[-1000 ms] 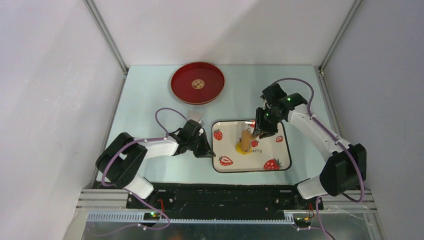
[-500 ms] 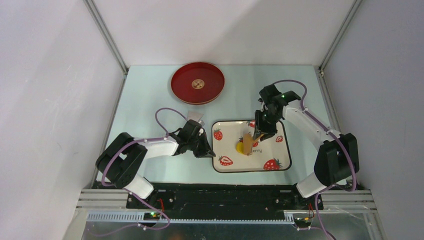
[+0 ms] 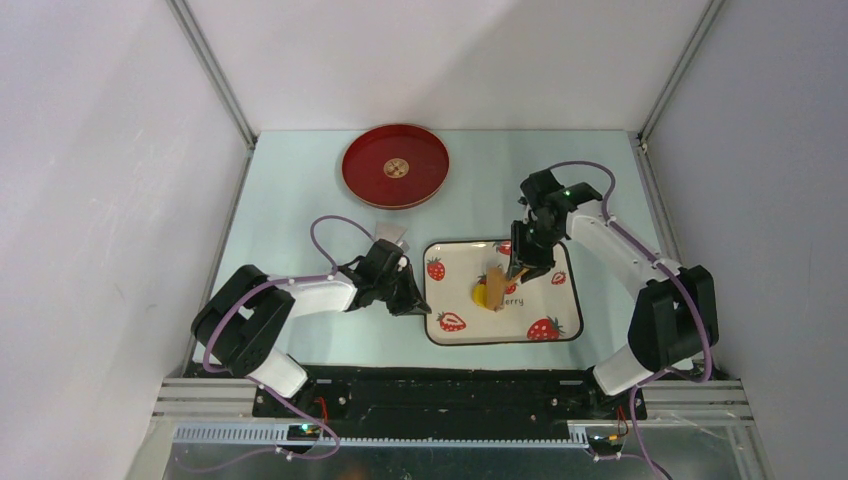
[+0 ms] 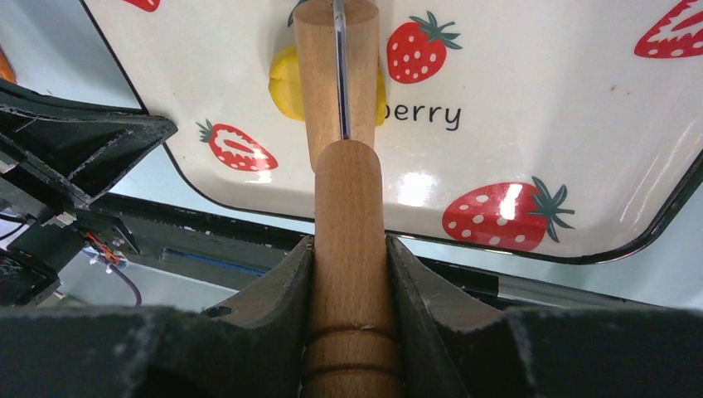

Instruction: Roll out the dumpling wrappers from the dough

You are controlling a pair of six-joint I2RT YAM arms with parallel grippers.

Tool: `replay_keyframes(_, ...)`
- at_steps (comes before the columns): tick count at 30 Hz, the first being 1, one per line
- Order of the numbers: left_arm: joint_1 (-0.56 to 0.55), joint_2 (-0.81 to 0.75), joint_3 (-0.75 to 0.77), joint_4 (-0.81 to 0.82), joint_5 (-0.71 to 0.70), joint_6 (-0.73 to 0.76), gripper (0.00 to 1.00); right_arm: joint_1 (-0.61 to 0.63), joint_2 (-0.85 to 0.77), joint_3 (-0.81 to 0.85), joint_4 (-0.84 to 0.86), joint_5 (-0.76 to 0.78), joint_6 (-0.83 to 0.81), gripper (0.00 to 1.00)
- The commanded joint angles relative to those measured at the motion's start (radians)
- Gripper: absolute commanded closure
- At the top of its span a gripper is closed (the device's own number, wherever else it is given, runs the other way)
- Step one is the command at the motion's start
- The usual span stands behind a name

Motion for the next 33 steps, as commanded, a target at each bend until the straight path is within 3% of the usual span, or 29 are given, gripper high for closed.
replay_keyframes(1,-0.011,0.043,-0.02,-0.082,-0.055,0.015,1.0,-0.012,0.087,-0.12,-0.032,0.183,-0.004,1.0)
replay_keyframes(26,-0.012,0.044,-0.017,-0.083,-0.054,0.015,1.0,-0.16,-0.012,-0.168,-0.069,0.27,-0.069,1.0)
replay_keyframes(33,-0.011,0.044,-0.017,-0.083,-0.054,0.015,1.0,-0.178,-0.094,-0.163,-0.051,0.158,-0.107,1.0)
